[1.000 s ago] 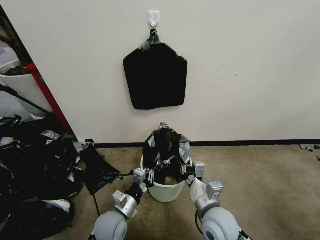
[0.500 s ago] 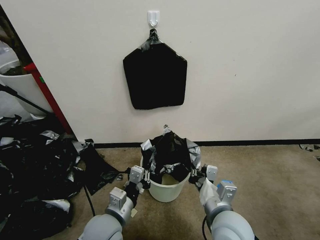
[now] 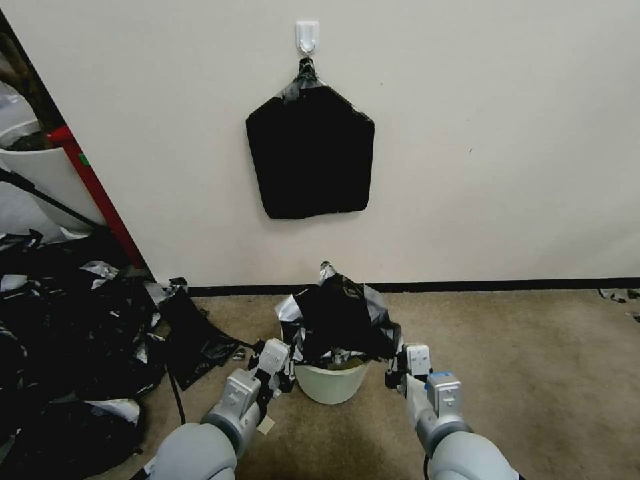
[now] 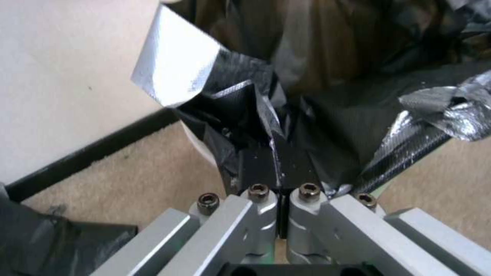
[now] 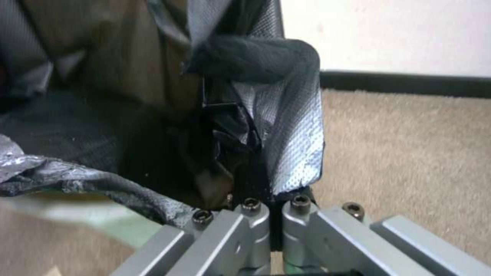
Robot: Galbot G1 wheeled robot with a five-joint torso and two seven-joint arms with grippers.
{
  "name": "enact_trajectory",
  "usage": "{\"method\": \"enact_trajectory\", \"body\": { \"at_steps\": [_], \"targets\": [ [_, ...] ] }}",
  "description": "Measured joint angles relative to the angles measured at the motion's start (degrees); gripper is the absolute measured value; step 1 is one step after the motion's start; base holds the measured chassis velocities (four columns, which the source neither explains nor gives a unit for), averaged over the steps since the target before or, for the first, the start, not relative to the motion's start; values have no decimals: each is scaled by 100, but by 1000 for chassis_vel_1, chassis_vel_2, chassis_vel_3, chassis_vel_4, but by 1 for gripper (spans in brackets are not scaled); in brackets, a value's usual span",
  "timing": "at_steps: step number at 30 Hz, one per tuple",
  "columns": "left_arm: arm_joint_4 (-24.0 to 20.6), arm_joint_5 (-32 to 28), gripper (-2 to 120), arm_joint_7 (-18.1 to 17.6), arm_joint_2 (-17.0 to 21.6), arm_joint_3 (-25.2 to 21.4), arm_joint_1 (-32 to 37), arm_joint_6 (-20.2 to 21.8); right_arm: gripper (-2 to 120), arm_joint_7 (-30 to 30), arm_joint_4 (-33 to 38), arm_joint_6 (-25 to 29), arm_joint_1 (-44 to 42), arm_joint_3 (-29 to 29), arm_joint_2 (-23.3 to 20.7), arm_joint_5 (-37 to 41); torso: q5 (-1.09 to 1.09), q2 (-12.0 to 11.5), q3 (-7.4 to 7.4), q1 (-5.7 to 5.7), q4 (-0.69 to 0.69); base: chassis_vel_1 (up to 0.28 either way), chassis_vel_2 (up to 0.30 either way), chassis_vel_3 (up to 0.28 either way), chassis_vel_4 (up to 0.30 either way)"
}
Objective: Place a trash bag onto the trash bin.
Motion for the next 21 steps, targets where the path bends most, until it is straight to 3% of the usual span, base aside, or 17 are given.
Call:
{"method": "enact_trajectory", "body": {
  "at_steps": [10, 17, 21],
  "targets": [
    [279, 48, 0, -33, 128, 198, -218, 36, 0, -23, -243, -131, 137, -178, -41, 21, 0, 0, 0, 0, 0, 0, 0, 0, 0],
    [1029, 64, 0, -15, -22, 353, -679, 12, 0, -221, -769, -134, 375, -182, 98, 25, 0, 0, 0, 0, 0, 0, 0, 0, 0],
    [1241, 74, 0, 7, -109, 440, -815, 2, 0, -312, -1012, -128, 464, -176, 130, 25, 0, -1, 0, 0, 0, 0, 0, 0, 0]
  ]
}}
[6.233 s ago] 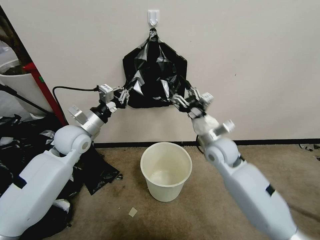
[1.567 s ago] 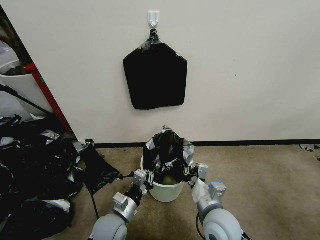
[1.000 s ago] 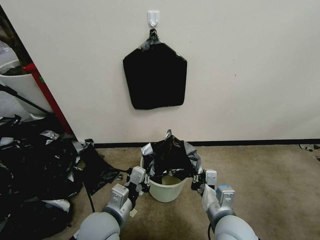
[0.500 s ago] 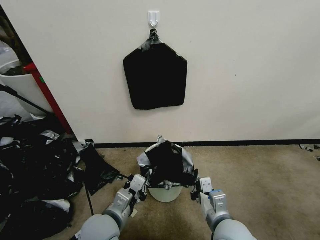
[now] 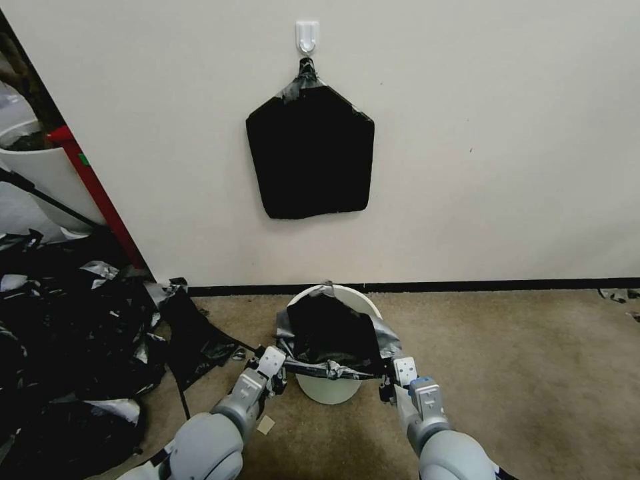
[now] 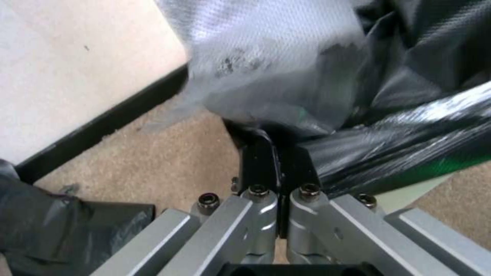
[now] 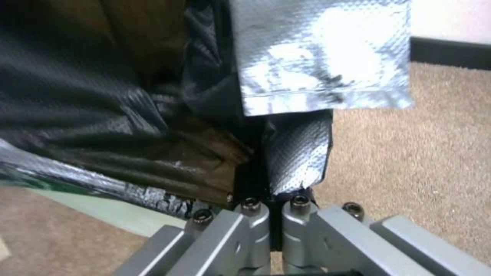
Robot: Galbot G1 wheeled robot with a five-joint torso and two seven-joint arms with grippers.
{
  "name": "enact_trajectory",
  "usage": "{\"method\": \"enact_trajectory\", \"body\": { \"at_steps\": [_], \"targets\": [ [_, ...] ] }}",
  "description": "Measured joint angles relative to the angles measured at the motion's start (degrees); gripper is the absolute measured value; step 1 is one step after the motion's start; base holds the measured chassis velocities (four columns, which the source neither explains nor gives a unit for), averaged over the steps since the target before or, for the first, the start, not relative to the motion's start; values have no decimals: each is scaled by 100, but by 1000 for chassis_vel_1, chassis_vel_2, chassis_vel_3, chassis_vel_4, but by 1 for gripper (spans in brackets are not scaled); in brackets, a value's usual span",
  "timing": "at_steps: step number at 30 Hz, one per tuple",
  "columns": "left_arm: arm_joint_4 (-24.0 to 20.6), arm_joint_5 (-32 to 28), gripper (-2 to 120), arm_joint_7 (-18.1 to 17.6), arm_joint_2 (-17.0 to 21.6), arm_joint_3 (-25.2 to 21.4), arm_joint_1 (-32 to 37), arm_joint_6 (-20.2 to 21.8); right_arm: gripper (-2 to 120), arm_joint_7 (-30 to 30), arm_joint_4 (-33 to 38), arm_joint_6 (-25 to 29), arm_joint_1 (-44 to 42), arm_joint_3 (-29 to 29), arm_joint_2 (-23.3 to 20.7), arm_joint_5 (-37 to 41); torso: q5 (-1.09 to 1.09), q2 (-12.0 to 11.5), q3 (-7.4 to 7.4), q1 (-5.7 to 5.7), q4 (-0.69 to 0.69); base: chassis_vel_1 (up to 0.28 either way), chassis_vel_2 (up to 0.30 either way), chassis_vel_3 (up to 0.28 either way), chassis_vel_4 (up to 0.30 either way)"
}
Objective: Place a trash bag onto the trash bin.
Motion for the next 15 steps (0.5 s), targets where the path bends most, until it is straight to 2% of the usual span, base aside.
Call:
{"method": "enact_trajectory", "body": {
  "at_steps": [5, 15],
  "targets": [
    [223, 22, 0, 9, -142, 131, -125, -2, 0, -98, -244, 5, 67, -4, 49, -18, 0, 0, 0, 0, 0, 0, 0, 0, 0],
    [303, 96, 0, 26, -199, 245, -128, -3, 0, -190, -234, 44, 45, -117, 36, -176, 0, 0, 0, 0, -1, 0, 0, 0, 0]
  ]
}}
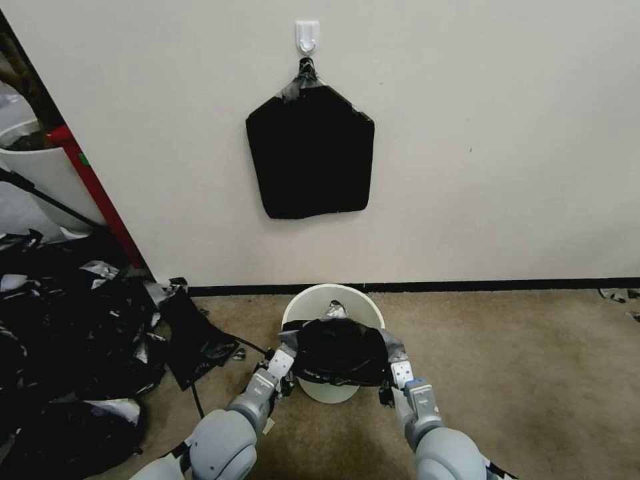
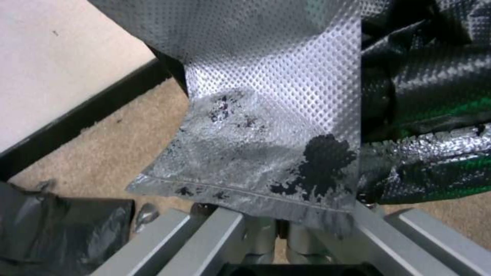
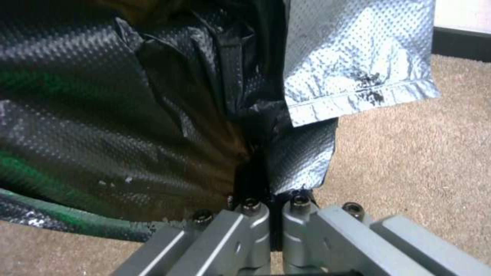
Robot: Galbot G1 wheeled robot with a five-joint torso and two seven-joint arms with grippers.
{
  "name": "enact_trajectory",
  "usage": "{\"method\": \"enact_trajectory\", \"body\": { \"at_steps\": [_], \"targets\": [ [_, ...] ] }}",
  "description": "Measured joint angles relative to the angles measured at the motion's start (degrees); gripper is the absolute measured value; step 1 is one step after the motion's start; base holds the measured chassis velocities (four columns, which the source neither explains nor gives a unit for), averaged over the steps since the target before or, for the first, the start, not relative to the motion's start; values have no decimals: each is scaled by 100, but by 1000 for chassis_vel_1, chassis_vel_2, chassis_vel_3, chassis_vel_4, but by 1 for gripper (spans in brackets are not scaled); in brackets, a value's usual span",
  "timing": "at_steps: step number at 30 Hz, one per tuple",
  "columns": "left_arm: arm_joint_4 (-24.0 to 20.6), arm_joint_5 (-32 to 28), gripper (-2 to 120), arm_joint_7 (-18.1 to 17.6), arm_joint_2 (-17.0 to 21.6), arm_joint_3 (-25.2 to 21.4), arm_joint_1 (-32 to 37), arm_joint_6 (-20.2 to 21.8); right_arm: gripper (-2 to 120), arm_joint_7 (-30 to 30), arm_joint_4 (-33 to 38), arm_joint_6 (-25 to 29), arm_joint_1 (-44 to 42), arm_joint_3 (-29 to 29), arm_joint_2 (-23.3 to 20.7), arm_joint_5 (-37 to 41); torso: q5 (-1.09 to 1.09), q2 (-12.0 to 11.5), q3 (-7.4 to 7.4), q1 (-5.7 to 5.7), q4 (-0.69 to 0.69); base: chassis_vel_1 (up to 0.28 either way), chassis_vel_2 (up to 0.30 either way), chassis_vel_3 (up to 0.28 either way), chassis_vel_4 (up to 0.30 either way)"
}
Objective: Place a trash bag onto the trash bin.
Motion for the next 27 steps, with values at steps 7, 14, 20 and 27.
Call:
{"method": "enact_trajectory", "body": {
  "at_steps": [7, 14, 20, 27],
  "targets": [
    [483, 37, 0, 10, -268, -90, -97, -55, 0, -101, -400, 46, 184, 22, 115, -125, 0, 0, 0, 0, 0, 0, 0, 0, 0],
    [529, 37, 0, 12, -372, -105, -89, -78, 0, -210, -476, 60, 175, 82, 153, -201, 0, 0, 0, 0, 0, 0, 0, 0, 0],
    [230, 19, 0, 11, -292, -234, 55, -146, 0, -318, -174, 123, -41, 224, 67, -213, 0, 0, 0, 0, 0, 0, 0, 0, 0],
    [-172, -4, 22, 139, 8, -453, 273, 128, 22, -353, 343, 191, -436, 260, -186, -197, 0, 0, 0, 0, 0, 0, 0, 0, 0]
  ]
}}
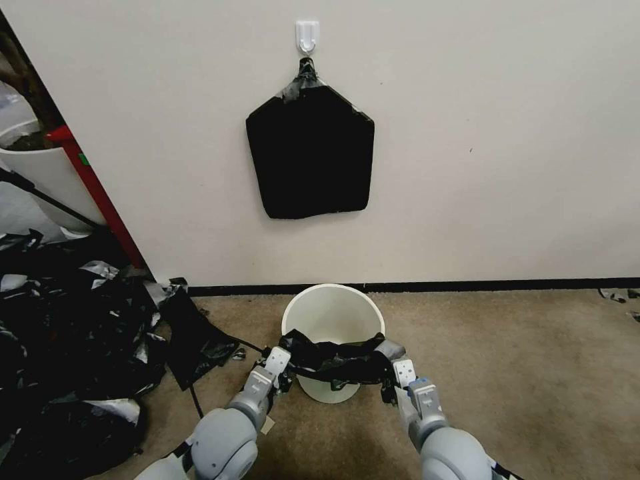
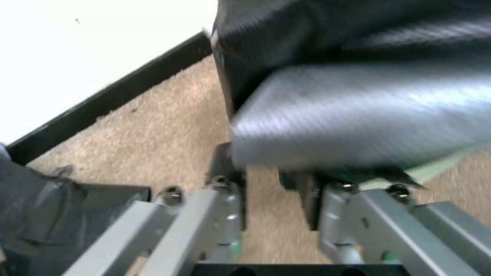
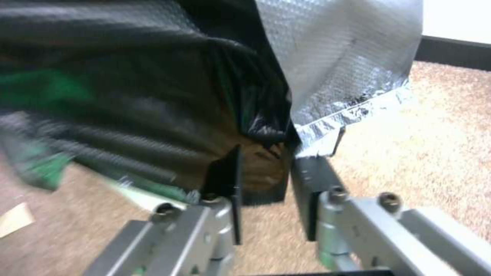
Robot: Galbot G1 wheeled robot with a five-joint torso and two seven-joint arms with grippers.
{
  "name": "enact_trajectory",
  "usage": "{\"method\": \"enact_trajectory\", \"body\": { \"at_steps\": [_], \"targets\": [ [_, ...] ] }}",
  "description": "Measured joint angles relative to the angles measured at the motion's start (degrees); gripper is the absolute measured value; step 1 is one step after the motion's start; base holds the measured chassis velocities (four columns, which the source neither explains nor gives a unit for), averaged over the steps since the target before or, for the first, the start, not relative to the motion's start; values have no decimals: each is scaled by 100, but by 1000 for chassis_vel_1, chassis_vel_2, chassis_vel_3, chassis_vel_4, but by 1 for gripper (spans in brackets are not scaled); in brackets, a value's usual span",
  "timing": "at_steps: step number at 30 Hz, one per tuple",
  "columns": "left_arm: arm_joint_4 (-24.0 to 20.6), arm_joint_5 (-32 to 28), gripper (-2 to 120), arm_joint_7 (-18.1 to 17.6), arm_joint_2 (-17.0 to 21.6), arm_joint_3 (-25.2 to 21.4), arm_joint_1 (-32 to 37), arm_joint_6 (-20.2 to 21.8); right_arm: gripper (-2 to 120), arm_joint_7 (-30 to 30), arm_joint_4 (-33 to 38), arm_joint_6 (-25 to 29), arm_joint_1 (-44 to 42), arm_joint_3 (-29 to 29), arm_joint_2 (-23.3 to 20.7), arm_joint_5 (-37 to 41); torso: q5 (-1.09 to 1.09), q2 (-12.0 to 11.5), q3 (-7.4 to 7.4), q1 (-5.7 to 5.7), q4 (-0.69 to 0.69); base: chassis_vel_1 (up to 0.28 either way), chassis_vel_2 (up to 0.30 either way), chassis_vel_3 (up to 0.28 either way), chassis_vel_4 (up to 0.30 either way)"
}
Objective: Place a trash bag onto the trash bin.
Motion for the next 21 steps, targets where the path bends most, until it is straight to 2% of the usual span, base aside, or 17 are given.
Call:
{"method": "enact_trajectory", "body": {
  "at_steps": [2, 3, 5, 8, 12, 13, 15, 16, 19, 21],
  "targets": [
    [-155, -5, 33, 114, 128, -103, 91, 134, 31, 15, 217, 67, -181, 28, -109, -3, 0, 0, 0, 0, 0, 0, 0, 0, 0],
    [-216, -5, 36, 162, 183, -151, 126, 184, 37, 27, 301, 100, -252, 50, -153, -11, 0, 0, 0, 0, 0, 0, 0, 0, 0],
    [-247, -5, 38, 193, 208, -180, 146, 212, 38, 31, 351, 119, -296, 62, -180, -16, 0, 0, 0, 0, 0, 0, 0, 0, 0],
    [-570, -4, 56, 515, 398, -446, 372, 456, 57, 58, 760, 235, -657, 181, -403, -74, -1, 0, 0, 0, 0, 0, 0, 0, 0],
    [-799, 5, 65, 674, 502, -602, 505, 603, 65, 63, 994, 322, -856, 251, -523, -144, -1, 0, 0, 0, 0, 0, 0, 0, 0],
    [-1014, 27, 73, 746, 543, -762, 573, 726, 73, 65, 1163, 429, -963, 299, -558, -337, 0, 0, 0, 0, 0, 0, 0, 0, 0],
    [-1237, 101, 81, 761, 528, -966, 598, 742, 82, 58, 1325, 592, -974, 380, -516, -594, 0, 0, 0, 0, 0, 0, 0, 0, 0],
    [-1237, 101, 81, 761, 528, -966, 598, 742, 82, 58, 1325, 592, -974, 380, -516, -594, 0, 0, 0, 0, 0, 0, 0, 0, 0],
    [-1478, 219, 95, 761, 502, -1270, 597, 659, 96, -40, 1588, 690, -749, 609, -396, -545, 0, 0, 0, 0, 0, 0, 0, 0, 0],
    [-1512, 224, 97, 761, 484, -1351, 593, 590, 98, -86, 1619, 695, -670, 661, -360, -465, 0, 0, 0, 0, 0, 0, 0, 0, 0]
  ]
}}
